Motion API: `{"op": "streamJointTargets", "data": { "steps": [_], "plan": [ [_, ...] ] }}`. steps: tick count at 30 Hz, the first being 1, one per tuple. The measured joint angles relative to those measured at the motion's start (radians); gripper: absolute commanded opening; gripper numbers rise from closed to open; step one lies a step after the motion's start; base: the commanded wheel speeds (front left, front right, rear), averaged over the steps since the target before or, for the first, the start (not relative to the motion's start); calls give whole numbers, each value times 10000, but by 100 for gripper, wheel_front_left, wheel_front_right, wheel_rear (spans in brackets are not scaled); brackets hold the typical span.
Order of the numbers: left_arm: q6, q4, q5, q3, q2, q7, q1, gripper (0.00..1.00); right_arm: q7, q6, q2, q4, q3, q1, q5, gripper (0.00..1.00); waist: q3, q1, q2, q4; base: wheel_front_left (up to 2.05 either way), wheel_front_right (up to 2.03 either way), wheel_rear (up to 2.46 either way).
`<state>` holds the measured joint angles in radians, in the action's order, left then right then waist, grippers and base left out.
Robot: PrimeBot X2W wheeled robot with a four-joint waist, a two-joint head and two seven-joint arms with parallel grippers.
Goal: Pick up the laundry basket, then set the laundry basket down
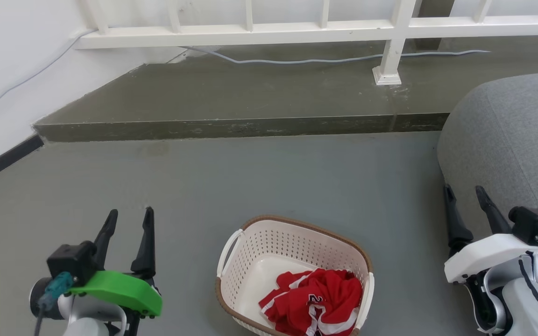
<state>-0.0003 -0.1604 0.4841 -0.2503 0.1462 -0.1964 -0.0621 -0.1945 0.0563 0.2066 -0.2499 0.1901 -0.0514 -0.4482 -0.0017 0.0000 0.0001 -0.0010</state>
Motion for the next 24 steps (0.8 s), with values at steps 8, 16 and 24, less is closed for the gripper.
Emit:
{"op": "streamJointTargets", "data": {
  "steps": [8, 16, 24],
  "plan": [
    [196, -207, -913, -211, -4, -257, -1, 100, -270, 163, 71, -2, 150, 5, 1028, 100, 14, 0, 0, 12, 0, 0, 0],
    [357, -320, -1670, -424, -8, -548, -1, 100, -529, 360, 88, -2, 236, 11, 1977, 100, 33, 0, 0, 1, 0, 0, 0],
    [362, -558, -1822, -416, -50, -552, -7, 100, -529, 424, 38, -2, 146, 80, 2013, 100, 56, 0, 0, -1, 0, 0, 0]
  ]
}}
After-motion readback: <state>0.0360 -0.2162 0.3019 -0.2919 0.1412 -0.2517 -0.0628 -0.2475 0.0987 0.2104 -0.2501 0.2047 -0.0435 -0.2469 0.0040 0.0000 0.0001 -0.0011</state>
